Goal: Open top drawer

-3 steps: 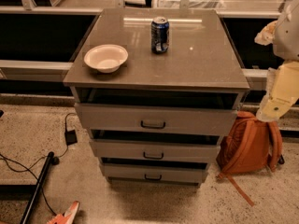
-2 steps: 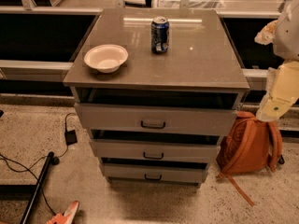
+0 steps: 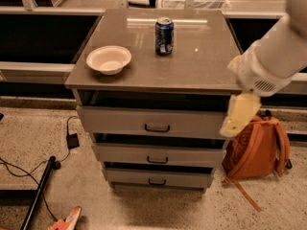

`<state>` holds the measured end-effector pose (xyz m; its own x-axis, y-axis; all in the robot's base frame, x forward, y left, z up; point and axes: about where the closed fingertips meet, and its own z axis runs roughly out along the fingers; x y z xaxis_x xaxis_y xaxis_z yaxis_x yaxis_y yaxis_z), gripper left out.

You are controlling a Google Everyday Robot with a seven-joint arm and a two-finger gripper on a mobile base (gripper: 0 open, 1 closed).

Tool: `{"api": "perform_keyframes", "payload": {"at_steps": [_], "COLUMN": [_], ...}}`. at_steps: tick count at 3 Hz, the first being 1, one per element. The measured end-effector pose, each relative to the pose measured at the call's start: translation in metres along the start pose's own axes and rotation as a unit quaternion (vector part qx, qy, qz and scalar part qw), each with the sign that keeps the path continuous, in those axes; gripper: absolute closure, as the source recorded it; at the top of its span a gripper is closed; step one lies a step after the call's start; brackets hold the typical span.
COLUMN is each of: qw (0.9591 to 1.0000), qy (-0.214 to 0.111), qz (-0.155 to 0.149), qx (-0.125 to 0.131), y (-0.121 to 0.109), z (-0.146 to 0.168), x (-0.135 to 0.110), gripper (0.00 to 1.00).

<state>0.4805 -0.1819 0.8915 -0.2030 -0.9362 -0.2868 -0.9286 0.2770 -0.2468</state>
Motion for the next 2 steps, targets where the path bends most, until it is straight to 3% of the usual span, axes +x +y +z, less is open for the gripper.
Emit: {"api": "perform_keyframes", "payload": {"at_steps": [1,2], "qw": [0.9993,0.9949], "qy": [-0.036,-0.099], "qz": [-0.008,-0.011], "qx": [-0.007,-0.017], "y": [0.007,0.005], "z": [0.057,0.070], "x": [-0.002,0.008], "gripper": [0.00,0.00]}}
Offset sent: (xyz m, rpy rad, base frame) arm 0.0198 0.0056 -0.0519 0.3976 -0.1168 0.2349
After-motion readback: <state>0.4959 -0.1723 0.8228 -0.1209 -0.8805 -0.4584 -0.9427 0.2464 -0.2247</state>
